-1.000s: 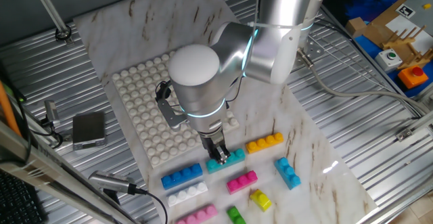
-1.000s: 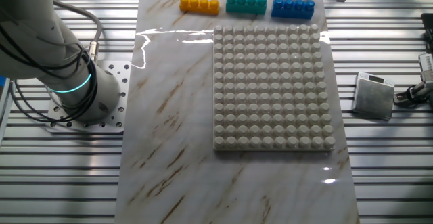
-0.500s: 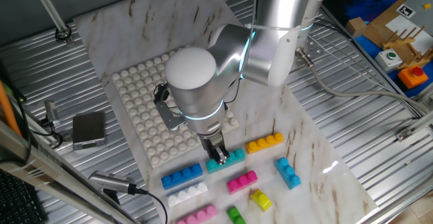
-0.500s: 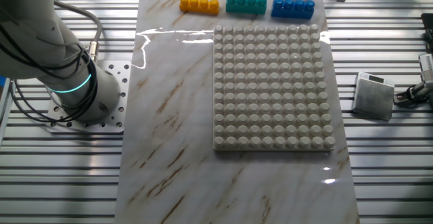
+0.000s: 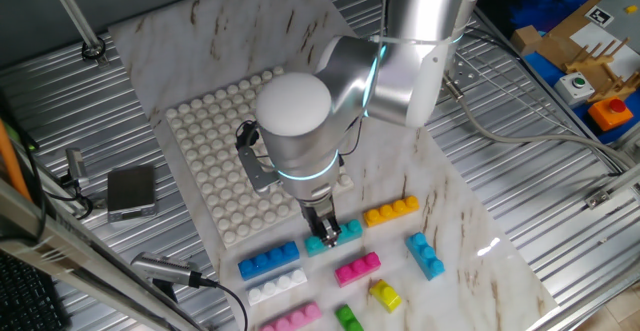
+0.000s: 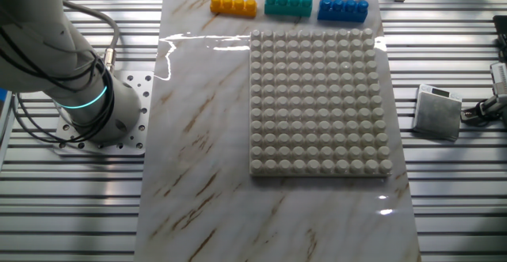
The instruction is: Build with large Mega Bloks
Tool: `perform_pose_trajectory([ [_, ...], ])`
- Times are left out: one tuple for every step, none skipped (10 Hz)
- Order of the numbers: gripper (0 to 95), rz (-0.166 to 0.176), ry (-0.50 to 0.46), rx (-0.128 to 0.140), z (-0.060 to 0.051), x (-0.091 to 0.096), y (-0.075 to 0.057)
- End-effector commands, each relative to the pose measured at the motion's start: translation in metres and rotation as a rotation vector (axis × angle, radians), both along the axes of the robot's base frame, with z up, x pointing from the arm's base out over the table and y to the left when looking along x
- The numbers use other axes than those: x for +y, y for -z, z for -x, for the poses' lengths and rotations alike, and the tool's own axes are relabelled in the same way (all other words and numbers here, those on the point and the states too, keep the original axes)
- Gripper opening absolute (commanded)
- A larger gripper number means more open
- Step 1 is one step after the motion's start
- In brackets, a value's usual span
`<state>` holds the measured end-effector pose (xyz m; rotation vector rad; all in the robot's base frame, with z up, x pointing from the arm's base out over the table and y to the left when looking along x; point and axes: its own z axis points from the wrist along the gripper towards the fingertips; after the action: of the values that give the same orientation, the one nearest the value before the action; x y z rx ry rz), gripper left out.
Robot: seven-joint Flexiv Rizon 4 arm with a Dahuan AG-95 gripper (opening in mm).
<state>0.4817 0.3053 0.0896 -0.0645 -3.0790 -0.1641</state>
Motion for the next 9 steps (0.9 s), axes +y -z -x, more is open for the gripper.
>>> perform_pose_trajectory([
  [38.0, 0.004, 0.011, -0.004, -0.001, -0.002, 0.005],
  [38.0, 0.004, 0.004, -0.005, -0.002, -0.002, 0.010],
  [38.0, 0.007, 0.000, -0.005, -0.003, -0.003, 0.015],
  [38.0, 0.008, -0.001, -0.005, -0.003, -0.003, 0.018],
  [38.0, 0.012, -0.002, -0.006, -0.002, -0.003, 0.022],
  [38.0, 0.013, -0.004, -0.008, 0.001, -0.001, 0.025],
  [38.0, 0.016, -0.004, -0.009, 0.004, 0.000, 0.029],
  [38.0, 0.023, -0.005, -0.008, 0.008, 0.001, 0.031],
  [38.0, 0.027, -0.009, -0.008, 0.011, 0.002, 0.033],
])
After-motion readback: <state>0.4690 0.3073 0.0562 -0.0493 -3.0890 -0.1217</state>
